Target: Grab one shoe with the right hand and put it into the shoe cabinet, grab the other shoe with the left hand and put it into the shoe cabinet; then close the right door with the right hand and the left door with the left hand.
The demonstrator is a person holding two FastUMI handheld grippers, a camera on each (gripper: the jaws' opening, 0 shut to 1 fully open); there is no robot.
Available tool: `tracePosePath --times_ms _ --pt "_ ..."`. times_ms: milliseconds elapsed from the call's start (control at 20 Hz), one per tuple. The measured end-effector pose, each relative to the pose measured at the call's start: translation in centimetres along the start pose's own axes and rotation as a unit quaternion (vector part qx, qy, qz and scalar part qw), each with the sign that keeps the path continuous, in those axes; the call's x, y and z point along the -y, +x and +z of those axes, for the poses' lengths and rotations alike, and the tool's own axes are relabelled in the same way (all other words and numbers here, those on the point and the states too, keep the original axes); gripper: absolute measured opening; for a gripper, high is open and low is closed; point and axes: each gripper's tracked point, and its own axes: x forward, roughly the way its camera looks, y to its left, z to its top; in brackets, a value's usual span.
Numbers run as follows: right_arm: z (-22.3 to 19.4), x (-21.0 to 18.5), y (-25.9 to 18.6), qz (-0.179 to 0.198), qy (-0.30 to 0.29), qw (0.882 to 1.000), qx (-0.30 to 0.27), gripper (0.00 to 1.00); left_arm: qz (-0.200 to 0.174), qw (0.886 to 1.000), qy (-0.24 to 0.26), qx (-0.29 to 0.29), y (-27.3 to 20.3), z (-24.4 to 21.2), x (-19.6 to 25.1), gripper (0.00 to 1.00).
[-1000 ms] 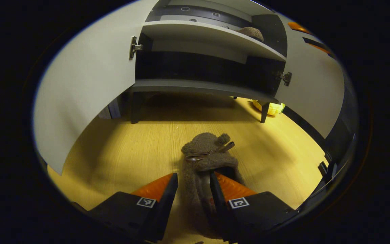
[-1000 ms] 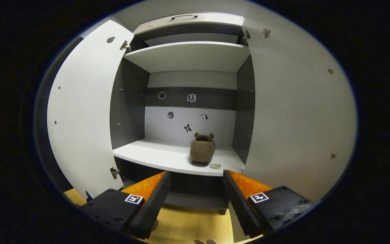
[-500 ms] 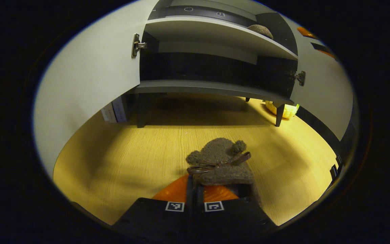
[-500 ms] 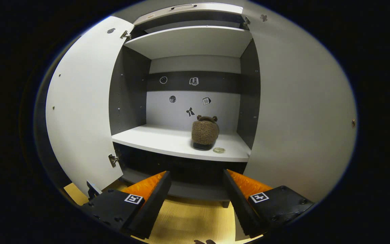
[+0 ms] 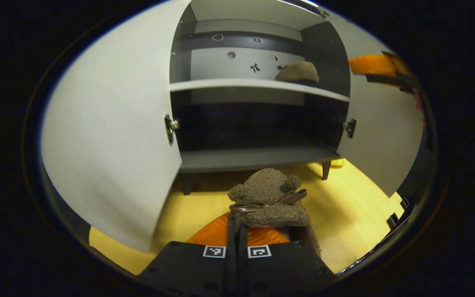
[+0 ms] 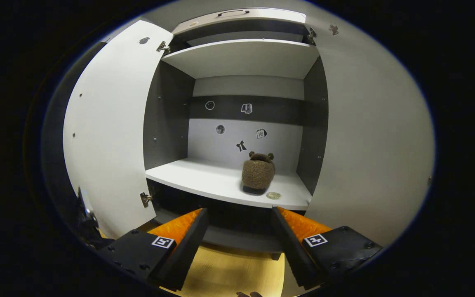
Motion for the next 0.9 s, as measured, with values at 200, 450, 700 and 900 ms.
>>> tracePosePath --times_ms 200,450,700,900 --pt "-0.2 0.7 -0.4 0.003 -0.005 1.0 -0.005 0.98 0.01 0.998 -0.005 0.064 -1.6 10.5 0.3 0.05" --pt "0.4 1.5 -0.6 0.001 0.011 1.0 -0.002 0.98 0.033 0.991 -0.001 0.133 0.2 22.1 -0.9 0.05" --pt "1.4 1.9 0.3 0.015 0.002 1.0 0.016 0.98 0.026 0.99 -0.021 0.138 4.6 28.3 -1.1 0.05" --pt "2.3 1.1 1.2 0.036 -0.003 0.999 0.025 0.98 0.04 0.992 -0.027 0.115 9.0 31.3 -2.2 0.05"
